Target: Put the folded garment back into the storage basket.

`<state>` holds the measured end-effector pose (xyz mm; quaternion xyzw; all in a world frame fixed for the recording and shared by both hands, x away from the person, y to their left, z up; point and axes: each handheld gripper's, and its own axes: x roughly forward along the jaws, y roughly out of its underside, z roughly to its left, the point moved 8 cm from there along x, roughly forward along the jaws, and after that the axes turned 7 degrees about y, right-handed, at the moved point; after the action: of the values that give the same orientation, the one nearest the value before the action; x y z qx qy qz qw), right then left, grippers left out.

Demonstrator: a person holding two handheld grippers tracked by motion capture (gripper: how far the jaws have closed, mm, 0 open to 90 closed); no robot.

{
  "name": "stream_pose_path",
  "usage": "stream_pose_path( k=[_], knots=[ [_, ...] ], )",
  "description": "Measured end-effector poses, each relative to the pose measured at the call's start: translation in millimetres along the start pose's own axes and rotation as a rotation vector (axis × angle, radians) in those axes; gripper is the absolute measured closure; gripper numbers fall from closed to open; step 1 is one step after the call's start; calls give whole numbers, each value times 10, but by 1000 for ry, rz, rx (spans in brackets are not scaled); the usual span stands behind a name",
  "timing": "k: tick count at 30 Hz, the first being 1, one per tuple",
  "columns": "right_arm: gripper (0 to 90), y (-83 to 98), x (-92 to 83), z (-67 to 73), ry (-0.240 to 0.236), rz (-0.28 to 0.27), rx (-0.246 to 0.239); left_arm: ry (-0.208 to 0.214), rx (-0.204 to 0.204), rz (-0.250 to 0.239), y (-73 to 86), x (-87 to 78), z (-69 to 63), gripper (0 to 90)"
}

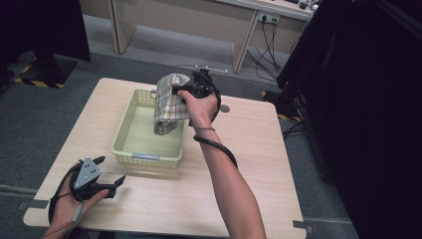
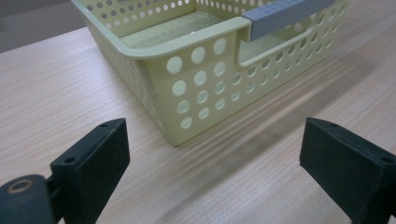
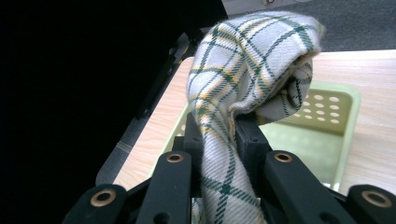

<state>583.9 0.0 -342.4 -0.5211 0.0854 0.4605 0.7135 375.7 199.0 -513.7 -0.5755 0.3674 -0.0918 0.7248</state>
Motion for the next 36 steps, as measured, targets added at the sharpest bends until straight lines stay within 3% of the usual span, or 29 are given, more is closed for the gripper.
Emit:
stream_pose_path(
  k=[16,36],
  knots=[
    [779,102,301,179,-5,23,19,3,0,-4,-1,-4,-1,81],
    [777,248,619,255,10,43,51,6,-3,-8,-2,-7,-1,81]
  ],
)
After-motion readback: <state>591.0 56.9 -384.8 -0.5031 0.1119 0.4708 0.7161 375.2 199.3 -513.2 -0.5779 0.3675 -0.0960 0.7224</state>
